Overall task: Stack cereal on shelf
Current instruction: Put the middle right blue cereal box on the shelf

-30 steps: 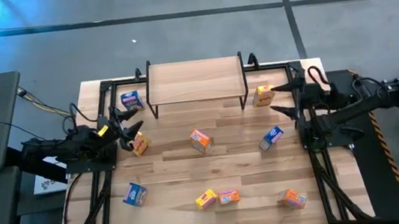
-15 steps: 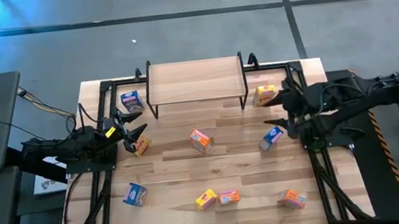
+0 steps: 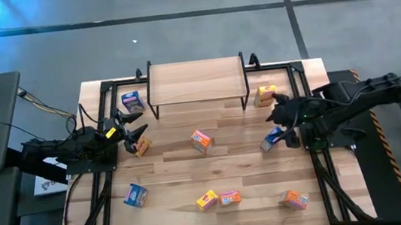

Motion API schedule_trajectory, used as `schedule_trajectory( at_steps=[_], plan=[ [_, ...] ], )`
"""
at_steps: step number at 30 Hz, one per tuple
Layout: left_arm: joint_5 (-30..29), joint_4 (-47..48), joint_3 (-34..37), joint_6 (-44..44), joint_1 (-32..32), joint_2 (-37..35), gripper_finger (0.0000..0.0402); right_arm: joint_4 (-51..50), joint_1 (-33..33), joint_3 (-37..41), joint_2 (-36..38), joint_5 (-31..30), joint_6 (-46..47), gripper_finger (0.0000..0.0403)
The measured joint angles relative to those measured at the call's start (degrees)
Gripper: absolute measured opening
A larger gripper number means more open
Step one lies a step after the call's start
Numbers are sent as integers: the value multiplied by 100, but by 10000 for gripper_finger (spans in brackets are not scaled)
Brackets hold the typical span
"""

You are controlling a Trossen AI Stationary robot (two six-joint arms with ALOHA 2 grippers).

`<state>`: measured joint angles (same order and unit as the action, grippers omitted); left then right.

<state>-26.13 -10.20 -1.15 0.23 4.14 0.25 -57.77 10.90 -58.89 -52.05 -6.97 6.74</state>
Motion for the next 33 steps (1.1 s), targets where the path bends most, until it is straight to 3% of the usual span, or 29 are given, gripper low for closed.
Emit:
schedule_trajectory(
  at_steps=[7,20,33],
  plan=[
    [0,0,0,0,0,0,250,-57,2,0,-206,422,-61,260],
    [0,2,0,0,0,2,250,-692,2,0,-1067,420,63,260],
    [0,7,0,0,2,0,250,-1210,2,0,-1753,419,-529,260]
  ],
)
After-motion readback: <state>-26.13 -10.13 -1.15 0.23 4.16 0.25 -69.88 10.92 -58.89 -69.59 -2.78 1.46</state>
